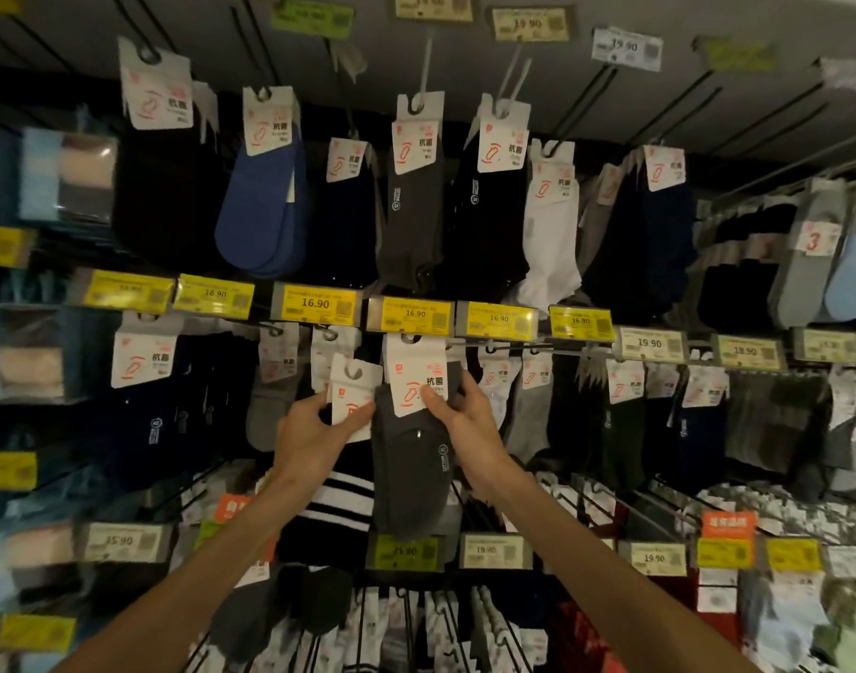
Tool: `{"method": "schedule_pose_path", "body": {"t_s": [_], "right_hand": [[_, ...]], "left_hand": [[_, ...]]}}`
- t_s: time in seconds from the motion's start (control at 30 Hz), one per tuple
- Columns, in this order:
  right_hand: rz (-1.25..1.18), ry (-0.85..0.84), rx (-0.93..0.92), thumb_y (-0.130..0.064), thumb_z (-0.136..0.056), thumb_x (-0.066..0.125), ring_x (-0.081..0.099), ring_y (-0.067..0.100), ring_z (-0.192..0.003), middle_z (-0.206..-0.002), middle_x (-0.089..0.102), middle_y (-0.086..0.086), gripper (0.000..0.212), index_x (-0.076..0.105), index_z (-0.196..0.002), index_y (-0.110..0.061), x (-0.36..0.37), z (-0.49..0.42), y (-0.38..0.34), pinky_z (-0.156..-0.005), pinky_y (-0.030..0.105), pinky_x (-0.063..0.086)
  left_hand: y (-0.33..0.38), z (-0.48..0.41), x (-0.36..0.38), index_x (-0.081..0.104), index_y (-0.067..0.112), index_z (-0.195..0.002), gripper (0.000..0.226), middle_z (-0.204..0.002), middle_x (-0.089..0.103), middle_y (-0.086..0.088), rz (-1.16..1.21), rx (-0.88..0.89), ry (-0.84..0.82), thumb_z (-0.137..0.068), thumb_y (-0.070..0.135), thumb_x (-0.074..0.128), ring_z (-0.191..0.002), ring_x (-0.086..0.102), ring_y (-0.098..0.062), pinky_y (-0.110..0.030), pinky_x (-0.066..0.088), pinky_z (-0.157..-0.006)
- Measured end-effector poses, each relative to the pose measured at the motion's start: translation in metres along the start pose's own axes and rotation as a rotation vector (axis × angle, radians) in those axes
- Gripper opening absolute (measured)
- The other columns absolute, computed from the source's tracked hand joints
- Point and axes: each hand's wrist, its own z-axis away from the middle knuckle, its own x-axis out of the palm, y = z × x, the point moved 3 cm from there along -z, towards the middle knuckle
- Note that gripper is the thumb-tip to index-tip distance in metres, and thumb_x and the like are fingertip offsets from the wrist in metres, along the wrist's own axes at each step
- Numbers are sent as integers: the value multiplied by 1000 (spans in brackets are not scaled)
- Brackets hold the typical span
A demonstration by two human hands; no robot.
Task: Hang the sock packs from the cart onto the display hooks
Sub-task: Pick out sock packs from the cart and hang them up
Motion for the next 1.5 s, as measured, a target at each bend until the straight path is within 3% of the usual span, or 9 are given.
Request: {"method": "schedule_pose_path", "body": {"t_s": [0.2,0.37,0.6,0.73,0.93,1.07,1.3,1.5], "right_hand": [[-15,56,-63,-17,-96,60,67,19,-109,-117,70,5,21,58,-116,-25,6,-14,-2,-99,45,51],[35,104,-108,-20,-97,59,64,12,-110,-116,68,-3,16,56,-107,-32,12,-17,-4,-101,40,51],[41,92,-21,-27,-97,59,62,11,-110,-113,66,-8,13,55,-105,-37,14,-19,6,-101,39,50],[24,91,-15,-26,-97,59,62,7,-104,-107,65,-11,12,55,-102,-36,15,-19,8,-96,33,51],[53,135,-10,-26,-97,59,60,3,-97,-102,63,-15,15,53,-111,-30,16,-28,13,-87,25,49],[111,196,23,-28,-95,61,62,14,-105,-107,66,-5,16,55,-110,-27,14,-40,16,-95,33,50],[214,291,154,-34,-95,60,52,24,-120,-128,56,3,50,47,-137,-10,8,-85,39,-103,36,43],[269,345,317,-42,-91,64,54,34,-120,-134,55,14,58,50,-135,-7,3,-125,68,-100,36,44]], "left_hand": [[17,-7,-2,72,38,-89,17,-86,74,18,-18,36,-18,-77,48,77,-85,67,4,-22,53,-80],[17,-10,-3,76,30,-94,29,-89,76,11,-25,13,-9,-71,46,83,-89,70,-4,-29,56,-83],[8,-11,-3,77,25,-98,35,-91,77,10,37,-77,-20,-67,38,87,-93,69,-5,-25,54,-83],[9,-11,-4,76,27,-94,29,-90,76,11,44,-85,-22,-69,35,87,-91,69,-4,-18,52,-76],[8,-21,-7,78,27,-94,34,-89,77,10,20,-118,-22,-66,42,88,-91,70,-7,-27,55,-82],[6,-25,-6,77,25,-96,32,-90,75,9,-3,-110,3,-69,38,87,-89,68,-5,-25,54,-80],[-15,-30,-18,75,19,-106,38,-101,75,1,-13,-176,57,-72,34,86,-97,69,-15,-34,54,-93],[-16,-33,-6,76,18,-104,35,-99,76,1,16,-193,-1,-72,30,86,-93,70,-14,-36,56,-92]]}}
